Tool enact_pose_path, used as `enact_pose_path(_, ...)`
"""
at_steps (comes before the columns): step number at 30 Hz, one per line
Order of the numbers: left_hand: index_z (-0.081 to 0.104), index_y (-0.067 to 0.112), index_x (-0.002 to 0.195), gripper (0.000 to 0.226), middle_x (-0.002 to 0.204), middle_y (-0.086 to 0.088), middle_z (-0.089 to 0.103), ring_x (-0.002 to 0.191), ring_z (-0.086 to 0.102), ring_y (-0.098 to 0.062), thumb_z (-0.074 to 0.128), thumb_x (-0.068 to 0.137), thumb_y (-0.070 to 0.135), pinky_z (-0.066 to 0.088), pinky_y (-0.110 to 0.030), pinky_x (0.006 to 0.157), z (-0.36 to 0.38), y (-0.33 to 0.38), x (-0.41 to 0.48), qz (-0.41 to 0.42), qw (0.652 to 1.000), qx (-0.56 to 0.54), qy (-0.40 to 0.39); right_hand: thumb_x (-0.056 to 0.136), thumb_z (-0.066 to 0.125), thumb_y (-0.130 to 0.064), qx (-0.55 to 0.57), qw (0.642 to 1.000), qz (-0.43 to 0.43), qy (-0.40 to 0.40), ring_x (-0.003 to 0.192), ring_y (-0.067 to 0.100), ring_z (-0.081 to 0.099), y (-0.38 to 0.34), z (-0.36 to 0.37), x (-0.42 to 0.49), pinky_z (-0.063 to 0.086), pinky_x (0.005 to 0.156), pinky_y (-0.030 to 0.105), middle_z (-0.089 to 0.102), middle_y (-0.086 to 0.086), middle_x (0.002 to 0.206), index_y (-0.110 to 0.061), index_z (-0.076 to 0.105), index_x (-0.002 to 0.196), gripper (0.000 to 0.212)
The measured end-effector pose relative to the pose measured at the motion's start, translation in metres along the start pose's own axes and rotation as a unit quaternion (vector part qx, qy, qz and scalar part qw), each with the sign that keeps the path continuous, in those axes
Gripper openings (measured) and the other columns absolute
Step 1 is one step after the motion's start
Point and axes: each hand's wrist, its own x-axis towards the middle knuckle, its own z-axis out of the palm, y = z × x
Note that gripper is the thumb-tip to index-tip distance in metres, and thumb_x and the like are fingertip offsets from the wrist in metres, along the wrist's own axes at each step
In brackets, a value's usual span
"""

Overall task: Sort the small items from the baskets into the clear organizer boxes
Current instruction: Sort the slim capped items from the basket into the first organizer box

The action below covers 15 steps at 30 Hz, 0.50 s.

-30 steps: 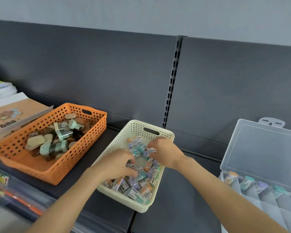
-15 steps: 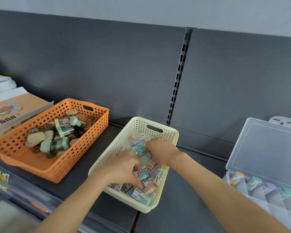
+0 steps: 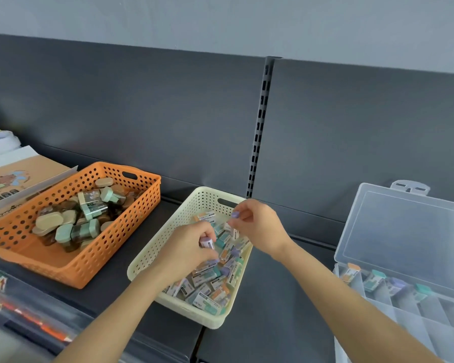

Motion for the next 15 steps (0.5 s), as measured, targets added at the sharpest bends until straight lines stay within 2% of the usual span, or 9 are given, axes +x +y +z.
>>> enact_pose_path(3, 0.060, 0.028, 0.084, 0.026, 0.080, 0.012, 0.063, 0.075, 0.059, -0.005, 0.081, 0.068, 0.024, 0.045, -0.019, 0.063, 0.005, 0.020, 0.004, 0.010, 0.999, -0.035, 0.038, 0.079, 0.073, -0.018, 0.067, 0.996, 0.033, 0.041, 0.072, 0.019, 0.063, 0.004, -0.024, -0.014, 0.057, 0.073, 0.036, 0.065, 0.002, 0.079, -0.016, 0.059, 0.081, 0.015)
enact_pose_path(5, 0.060, 0.028, 0.087, 0.030, 0.081, 0.012, 0.065, 0.072, 0.059, -0.001, 0.082, 0.067, 0.025, 0.044, -0.016, 0.061, 0.011, 0.037, 0.006, 0.020, 0.997, -0.049, 0.051, 0.078, 0.075, -0.022, 0.081, 0.993, 0.044, 0.069, 0.078, 0.026, 0.066, 0.008, -0.043, -0.026, 0.058, 0.073, 0.042, 0.067, 0.008, 0.083, -0.018, 0.058, 0.080, 0.017)
enact_pose_path(8, 0.060, 0.023, 0.086, 0.028, 0.077, 0.009, 0.068, 0.065, 0.060, -0.001, 0.081, 0.068, 0.017, 0.043, -0.013, 0.054, 0.025, 0.063, 0.008, 0.031, 0.994, -0.089, 0.056, 0.080, 0.073, -0.018, 0.087, 0.990, 0.040, 0.099, 0.079, 0.025, 0.067, 0.017, -0.071, -0.046, 0.059, 0.071, 0.040, 0.067, 0.007, 0.081, -0.018, 0.060, 0.082, 0.013)
enact_pose_path(11, 0.063, 0.024, 0.083, 0.022, 0.076, 0.008, 0.069, 0.068, 0.063, -0.009, 0.074, 0.072, 0.009, 0.049, -0.025, 0.060, 0.045, 0.086, 0.011, 0.059, 0.991, -0.119, 0.037, 0.080, 0.073, -0.017, 0.073, 0.988, 0.047, 0.128, 0.074, 0.025, 0.066, 0.029, -0.098, -0.068, 0.059, 0.071, 0.039, 0.065, 0.001, 0.073, -0.019, 0.063, 0.077, 0.010)
enact_pose_path(12, 0.064, 0.026, 0.083, 0.022, 0.076, 0.008, 0.069, 0.068, 0.063, -0.009, 0.072, 0.074, 0.007, 0.048, -0.024, 0.058, 0.052, 0.094, 0.012, 0.073, 0.990, -0.118, 0.029, 0.079, 0.073, -0.018, 0.064, 0.986, 0.052, 0.143, 0.071, 0.024, 0.065, 0.034, -0.107, -0.075, 0.059, 0.071, 0.038, 0.065, 0.001, 0.072, -0.019, 0.064, 0.077, 0.010)
enact_pose_path(15, 0.068, 0.024, 0.090, 0.025, 0.083, 0.010, 0.068, 0.069, 0.062, -0.002, 0.066, 0.078, 0.002, 0.041, -0.010, 0.060, 0.072, 0.118, 0.012, 0.119, 0.987, -0.103, 0.010, 0.079, 0.073, -0.020, 0.038, 0.979, 0.074, 0.184, 0.063, 0.021, 0.060, 0.051, -0.133, -0.097, 0.058, 0.067, 0.036, 0.067, 0.002, 0.073, -0.016, 0.067, 0.080, 0.008)
